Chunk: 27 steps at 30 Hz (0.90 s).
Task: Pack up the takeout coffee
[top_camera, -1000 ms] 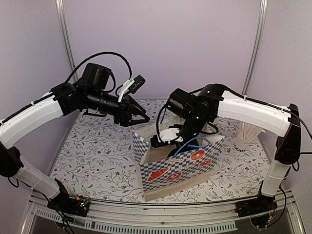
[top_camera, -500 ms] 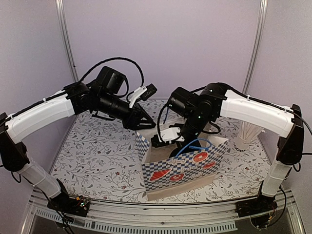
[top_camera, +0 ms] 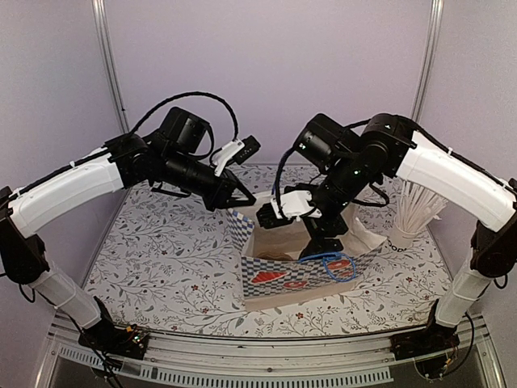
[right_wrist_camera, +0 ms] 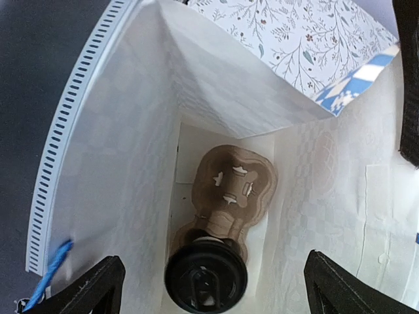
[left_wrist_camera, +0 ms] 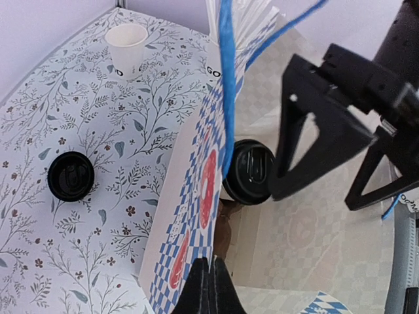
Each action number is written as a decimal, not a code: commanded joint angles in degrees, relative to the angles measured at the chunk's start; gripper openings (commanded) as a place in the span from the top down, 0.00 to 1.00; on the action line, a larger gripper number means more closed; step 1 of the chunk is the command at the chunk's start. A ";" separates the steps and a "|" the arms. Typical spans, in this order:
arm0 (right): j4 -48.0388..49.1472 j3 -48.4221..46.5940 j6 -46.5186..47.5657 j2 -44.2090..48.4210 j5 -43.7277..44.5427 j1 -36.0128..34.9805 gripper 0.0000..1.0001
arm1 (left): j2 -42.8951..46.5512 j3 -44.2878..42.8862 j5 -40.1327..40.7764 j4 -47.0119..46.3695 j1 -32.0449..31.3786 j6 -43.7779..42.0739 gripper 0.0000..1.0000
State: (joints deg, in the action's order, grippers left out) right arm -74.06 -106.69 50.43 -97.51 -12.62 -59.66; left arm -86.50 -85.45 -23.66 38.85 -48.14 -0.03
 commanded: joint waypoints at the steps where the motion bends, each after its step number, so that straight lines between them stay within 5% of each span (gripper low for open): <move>1: -4.06 -1.82 4.20 3.18 -4.14 -1.37 0.01 | 0.69 -0.02 2.77 0.40 -0.65 -0.19 1.00; 11: -2.05 -9.09 6.83 4.92 2.67 -1.34 0.01 | 1.41 -0.08 4.72 0.17 -0.12 -0.21 0.99; 14: 0.63 -9.41 7.13 7.31 5.50 -1.34 0.01 | 1.32 -0.53 5.64 0.02 0.15 -0.07 0.73; 16: 1.56 -9.41 7.13 8.71 7.30 -1.36 0.01 | 0.69 -0.87 5.09 -0.51 0.14 -0.13 0.65; 27: 5.68 -9.00 6.37 15.90 12.20 5.78 0.01 | -9.36 -10.98 4.22 4.81 0.15 -1.80 0.60</move>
State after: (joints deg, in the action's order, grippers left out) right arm -71.02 -114.83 56.62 -84.47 -2.92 -57.25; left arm -92.97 -92.49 -20.01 39.81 -48.10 -0.25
